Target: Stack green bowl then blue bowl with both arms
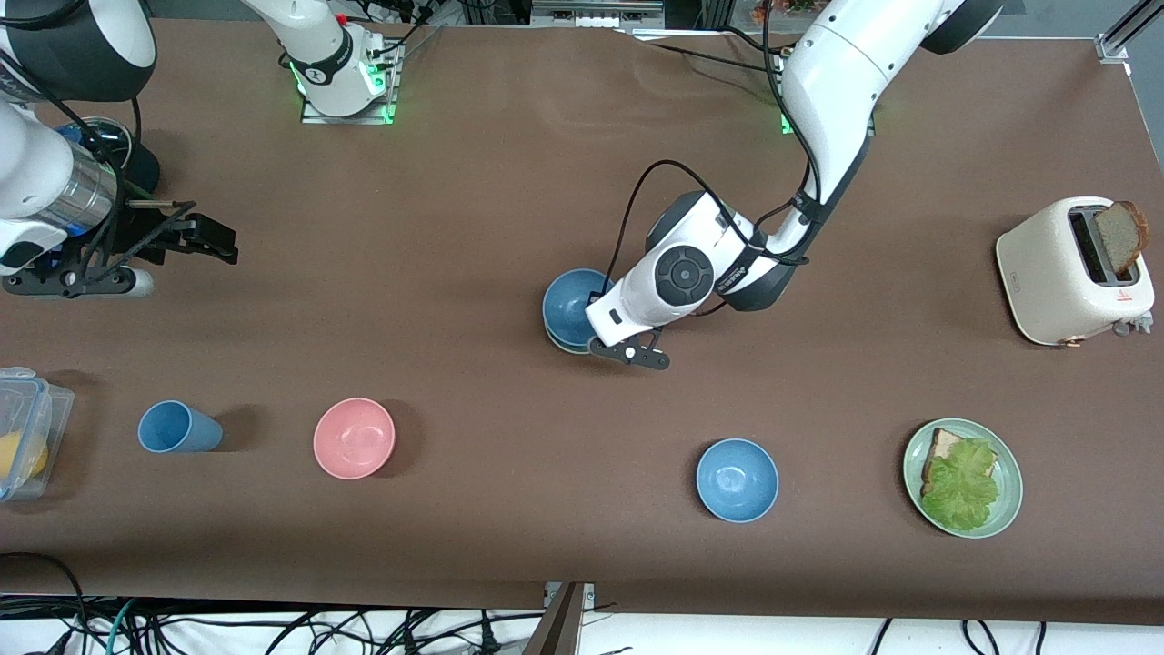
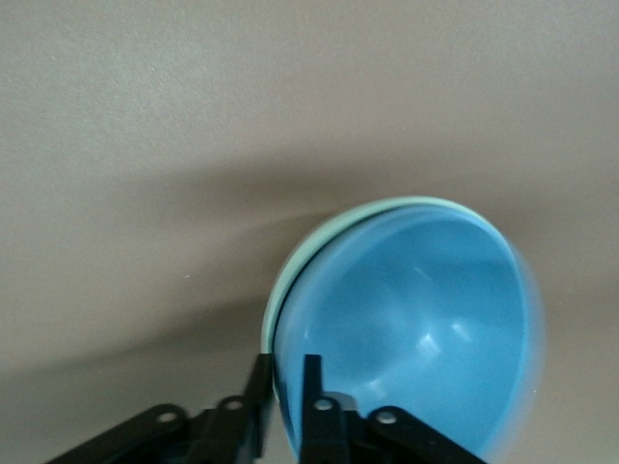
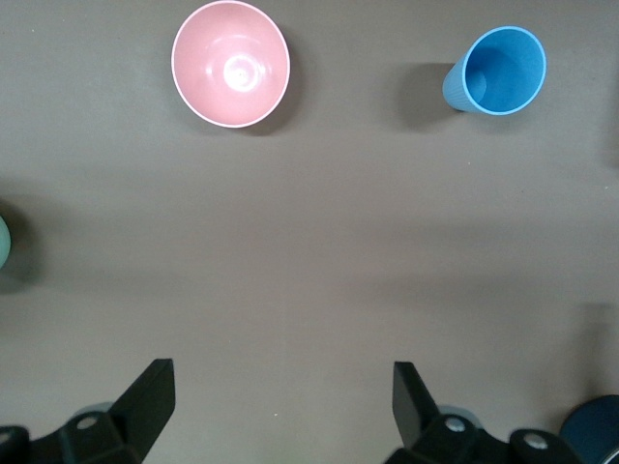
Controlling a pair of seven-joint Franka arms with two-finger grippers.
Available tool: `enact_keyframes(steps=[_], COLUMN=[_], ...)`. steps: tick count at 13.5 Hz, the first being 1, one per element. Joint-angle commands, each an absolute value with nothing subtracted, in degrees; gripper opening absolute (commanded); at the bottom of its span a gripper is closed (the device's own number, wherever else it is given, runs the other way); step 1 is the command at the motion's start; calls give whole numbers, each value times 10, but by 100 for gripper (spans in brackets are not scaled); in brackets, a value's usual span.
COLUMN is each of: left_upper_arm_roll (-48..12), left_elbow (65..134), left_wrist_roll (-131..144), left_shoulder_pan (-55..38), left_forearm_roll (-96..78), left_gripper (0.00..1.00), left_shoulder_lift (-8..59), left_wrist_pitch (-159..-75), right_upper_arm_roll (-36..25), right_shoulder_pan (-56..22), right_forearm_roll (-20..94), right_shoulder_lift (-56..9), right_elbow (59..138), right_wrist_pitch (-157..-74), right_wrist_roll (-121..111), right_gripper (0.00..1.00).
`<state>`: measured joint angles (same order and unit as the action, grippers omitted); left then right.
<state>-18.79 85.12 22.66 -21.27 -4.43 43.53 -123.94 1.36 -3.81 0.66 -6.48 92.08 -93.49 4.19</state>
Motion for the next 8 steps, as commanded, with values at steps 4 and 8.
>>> enact_keyframes(steps=[4, 8], left_upper_arm_roll=[-182, -133], left_elbow=[831, 827], left_wrist_roll=[267, 267], left_shoulder_pan=[-214, -200], left_forearm_roll=[-32, -30], left_gripper=[100, 100], left_shoulder_lift=[410, 324], left_wrist_pitch=[-1210, -1086], right_upper_arm_roll=[19, 19], right_shoulder_pan=[-31, -31], right_forearm_roll=[3, 3], right_shoulder_lift=[-66, -66], right_elbow=[913, 913], right_wrist_pitch=[-925, -925], right_wrist_roll=[34, 34], right_gripper=[99, 99])
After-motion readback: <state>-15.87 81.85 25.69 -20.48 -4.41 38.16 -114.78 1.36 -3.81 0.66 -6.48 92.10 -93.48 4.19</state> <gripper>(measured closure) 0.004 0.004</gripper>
